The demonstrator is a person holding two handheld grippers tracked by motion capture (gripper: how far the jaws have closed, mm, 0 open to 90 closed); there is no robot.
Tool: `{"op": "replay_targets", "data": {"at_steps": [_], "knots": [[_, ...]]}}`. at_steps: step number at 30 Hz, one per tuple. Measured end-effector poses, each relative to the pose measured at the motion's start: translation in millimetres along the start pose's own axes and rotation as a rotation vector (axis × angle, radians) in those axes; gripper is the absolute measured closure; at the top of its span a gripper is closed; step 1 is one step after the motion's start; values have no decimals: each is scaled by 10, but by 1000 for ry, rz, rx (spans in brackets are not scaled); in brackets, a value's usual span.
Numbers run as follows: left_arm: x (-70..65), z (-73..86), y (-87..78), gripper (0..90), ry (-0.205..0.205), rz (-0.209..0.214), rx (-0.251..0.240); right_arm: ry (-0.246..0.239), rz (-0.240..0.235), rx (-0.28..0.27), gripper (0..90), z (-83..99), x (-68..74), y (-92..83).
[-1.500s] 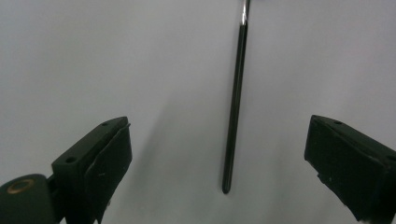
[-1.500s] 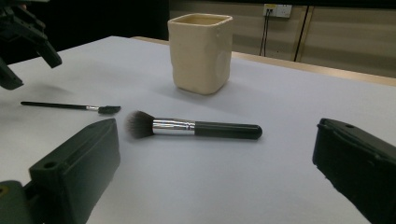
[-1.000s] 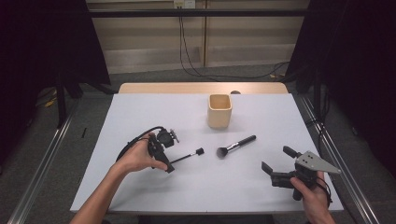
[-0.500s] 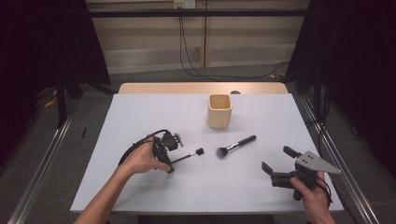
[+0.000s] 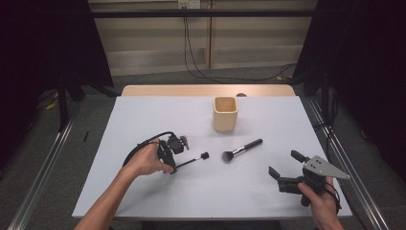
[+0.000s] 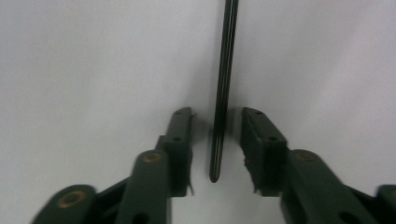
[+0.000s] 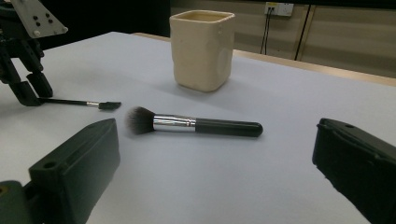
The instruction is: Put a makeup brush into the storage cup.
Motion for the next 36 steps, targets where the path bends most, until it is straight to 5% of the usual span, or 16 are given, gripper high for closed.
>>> {"op": "replay_targets", "data": {"at_steps": [6,22,29,36], "knots": [[12,18,3,857,-12,28,-2,2,3,1,3,3,-7,0],[-4,63,-13,862,-36,10,-43,3,-1,6,3,4,-11,24],[51,149,-14,862,-104,67,-113,0,-3,7,3,3,-11,33],[77,196,-20,862,-126,86,-148,2,0,6,2,3,-19,26]]}}
Point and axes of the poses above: each handheld gripper's, and its own axes: y roughly forward along the jaws, z roughly out of its underside, x roughly to its left, the point moved 3 cm from there along y, roughly forward along the jaws, and after that the axes turned 10 degrees about -z, right-handed, at the moved point
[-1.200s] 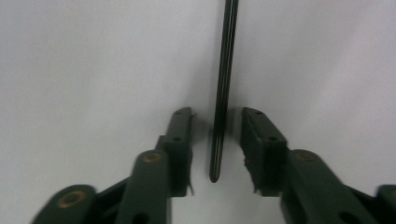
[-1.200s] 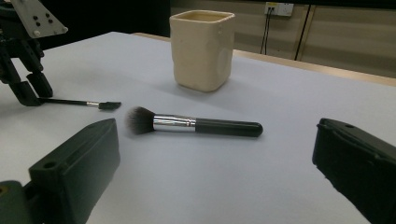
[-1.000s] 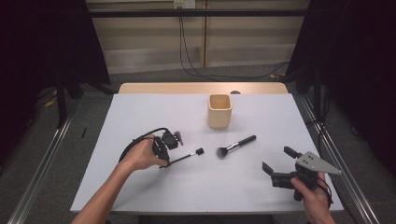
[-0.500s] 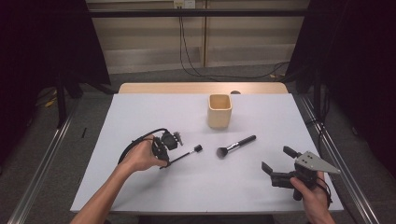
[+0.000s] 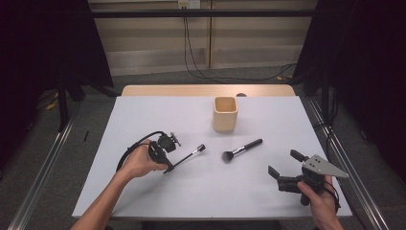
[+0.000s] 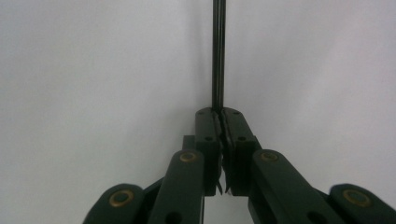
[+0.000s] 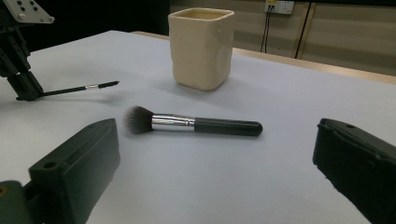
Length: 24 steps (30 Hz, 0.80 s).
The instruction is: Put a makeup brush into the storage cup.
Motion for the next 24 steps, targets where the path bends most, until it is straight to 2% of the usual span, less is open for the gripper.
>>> {"op": "replay_targets", "data": {"at_steps": [2,6,11,13,16,18,24], "knots": [[12,3,-9,862,3,-27,-19,-1,-1,0,2,-1,2,1],[31,9,-28,863,-15,-31,-68,-1,0,1,2,-1,3,5],[61,26,-76,863,-63,-9,-165,-1,0,1,3,-1,0,2],[76,35,-94,862,-106,1,-220,-1,-2,0,3,-1,1,3],[95,57,-114,863,-148,12,-280,-2,-4,0,3,-3,6,6],[110,71,-120,862,-153,40,-306,0,-8,-1,1,-5,8,9],[113,113,-162,862,-183,34,-395,14,-19,2,0,-11,7,35]]}}
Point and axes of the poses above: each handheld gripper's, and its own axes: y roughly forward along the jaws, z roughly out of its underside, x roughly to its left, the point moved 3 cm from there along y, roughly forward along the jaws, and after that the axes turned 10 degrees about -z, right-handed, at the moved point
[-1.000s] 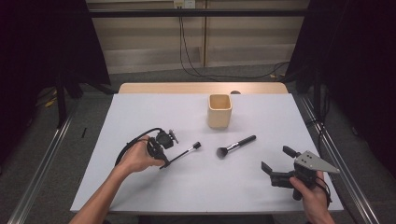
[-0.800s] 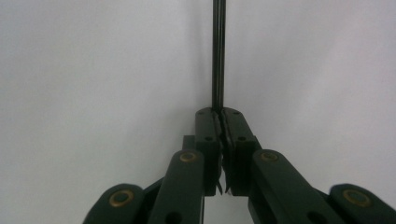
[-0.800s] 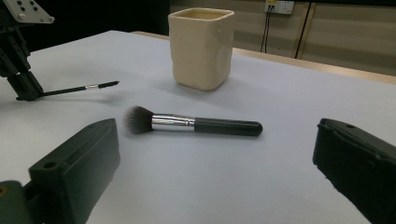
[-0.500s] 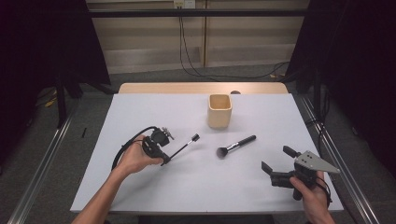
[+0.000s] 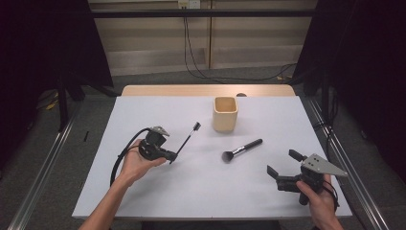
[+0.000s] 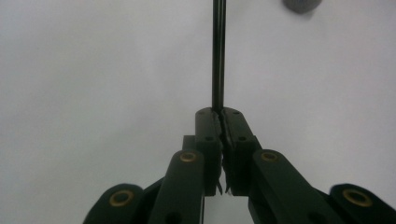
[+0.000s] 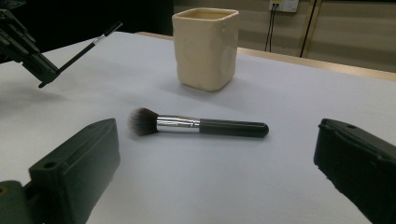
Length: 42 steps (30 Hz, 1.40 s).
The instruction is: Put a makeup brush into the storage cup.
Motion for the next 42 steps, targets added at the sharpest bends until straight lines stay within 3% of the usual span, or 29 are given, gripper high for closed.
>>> {"op": "replay_targets", "data": {"at_steps": [5,7,12,13,22,27,37,42], "knots": [[-41,8,-40,862,-10,15,-49,0,-6,-2,0,-4,6,11],[-51,11,-50,861,-16,14,-72,23,-5,-18,0,-5,9,17],[-62,27,-70,862,-24,-17,-97,28,-20,-21,0,-8,16,39],[-64,36,-76,862,-34,-4,-114,28,-23,-22,0,-8,16,44],[-30,77,-89,862,-18,-31,-247,28,-23,-35,0,-11,39,49],[-58,72,-93,862,-13,0,-323,14,-27,-40,0,-14,48,57],[-88,78,-67,861,-24,31,-439,15,-87,-38,0,-19,101,82],[-103,81,-78,860,-13,10,-483,31,-112,-40,0,-27,134,103]]}}
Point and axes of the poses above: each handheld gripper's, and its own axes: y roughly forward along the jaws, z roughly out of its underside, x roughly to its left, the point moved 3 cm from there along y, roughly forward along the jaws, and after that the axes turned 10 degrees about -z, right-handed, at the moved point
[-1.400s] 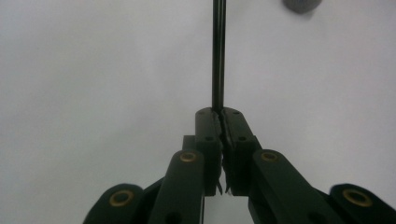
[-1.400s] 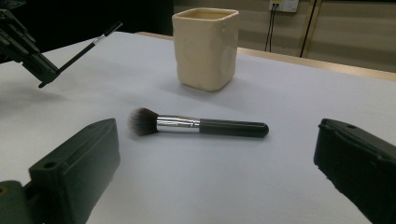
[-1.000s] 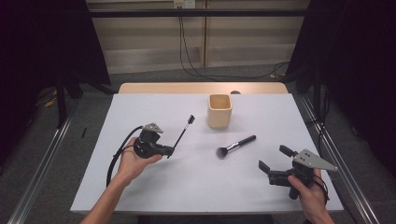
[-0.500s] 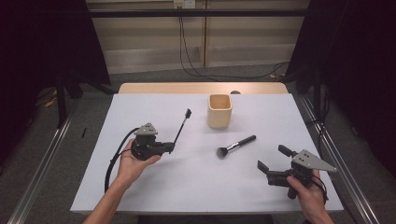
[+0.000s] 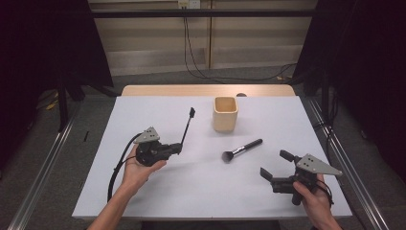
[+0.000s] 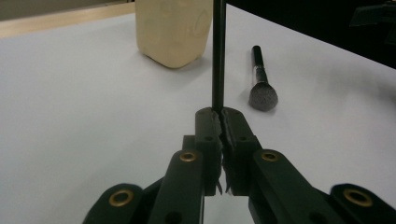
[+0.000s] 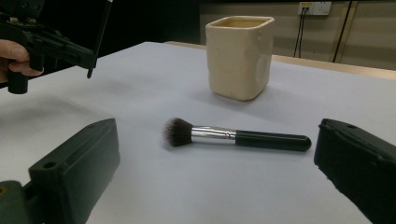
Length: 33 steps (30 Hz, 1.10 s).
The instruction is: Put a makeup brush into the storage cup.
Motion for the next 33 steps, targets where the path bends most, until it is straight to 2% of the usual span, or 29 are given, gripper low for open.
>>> {"op": "replay_targets", "data": {"at_steps": [5,10,12,22,28,33], "knots": [[-59,-34,-22,860,-11,37,-54,-2,-6,1,2,-4,23,11],[-134,-53,-28,859,-11,73,-85,-13,-18,1,4,-31,34,18],[-161,-62,-21,859,-26,89,-97,-15,-31,-6,4,-57,47,28],[-275,-72,-3,859,-17,102,-110,-57,-97,-24,2,-237,120,169],[-331,-94,-8,859,-28,107,-123,-78,-142,-30,0,-335,154,268],[-393,-95,-3,859,-16,114,-121,-96,-171,-43,0,-442,179,377]]}}
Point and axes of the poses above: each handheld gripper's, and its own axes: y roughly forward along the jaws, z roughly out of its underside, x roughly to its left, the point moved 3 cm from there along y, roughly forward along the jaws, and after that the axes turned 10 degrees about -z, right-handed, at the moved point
